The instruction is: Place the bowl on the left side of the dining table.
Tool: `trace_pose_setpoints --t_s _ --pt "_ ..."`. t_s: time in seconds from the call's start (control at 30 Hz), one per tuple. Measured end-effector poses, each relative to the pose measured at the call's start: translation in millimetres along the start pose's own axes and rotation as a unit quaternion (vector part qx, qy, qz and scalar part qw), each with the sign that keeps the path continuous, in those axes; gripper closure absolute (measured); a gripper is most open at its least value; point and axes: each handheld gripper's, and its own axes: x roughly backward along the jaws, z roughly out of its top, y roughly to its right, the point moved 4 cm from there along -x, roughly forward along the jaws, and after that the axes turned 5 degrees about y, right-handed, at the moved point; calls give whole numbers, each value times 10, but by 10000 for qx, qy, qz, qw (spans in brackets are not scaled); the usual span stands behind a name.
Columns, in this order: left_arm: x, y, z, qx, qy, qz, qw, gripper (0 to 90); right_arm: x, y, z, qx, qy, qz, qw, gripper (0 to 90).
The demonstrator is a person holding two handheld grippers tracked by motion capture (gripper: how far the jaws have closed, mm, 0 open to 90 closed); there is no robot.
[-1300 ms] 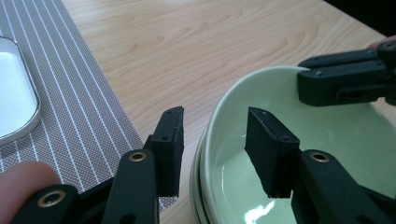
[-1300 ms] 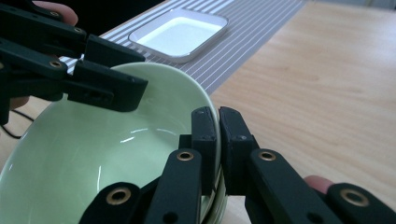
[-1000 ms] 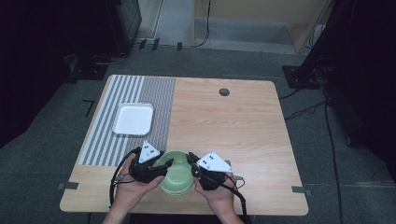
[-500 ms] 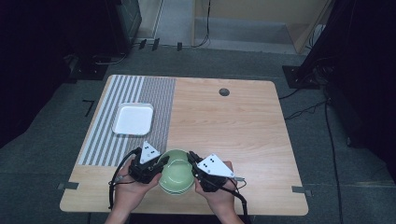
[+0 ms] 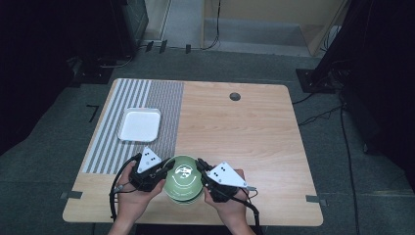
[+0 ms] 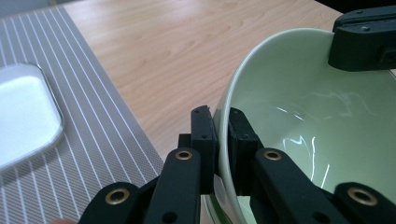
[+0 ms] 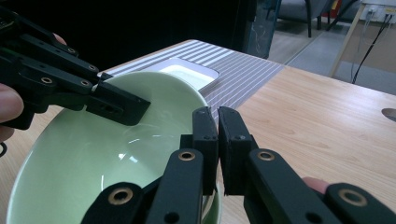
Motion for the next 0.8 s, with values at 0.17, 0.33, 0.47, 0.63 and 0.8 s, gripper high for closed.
trace_pose_setpoints --t_s 0.17,0.33,0.47,0.63,0.8 --pt "49 -9 31 88 182 4 9998 842 37 26 56 -272 101 110 9995 783" --pt "100 -91 50 260 311 53 9992 842 58 67 124 -536 -55 65 9985 410" --pt "152 -175 61 425 464 85 9980 840 139 156 222 -967 -74 -64 9953 253" --pt "196 -297 46 645 586 75 9962 840 278 260 324 -1152 -37 -88 9933 225" --pt "261 -390 44 717 643 223 9951 839 355 413 362 -1337 65 -240 9907 230"
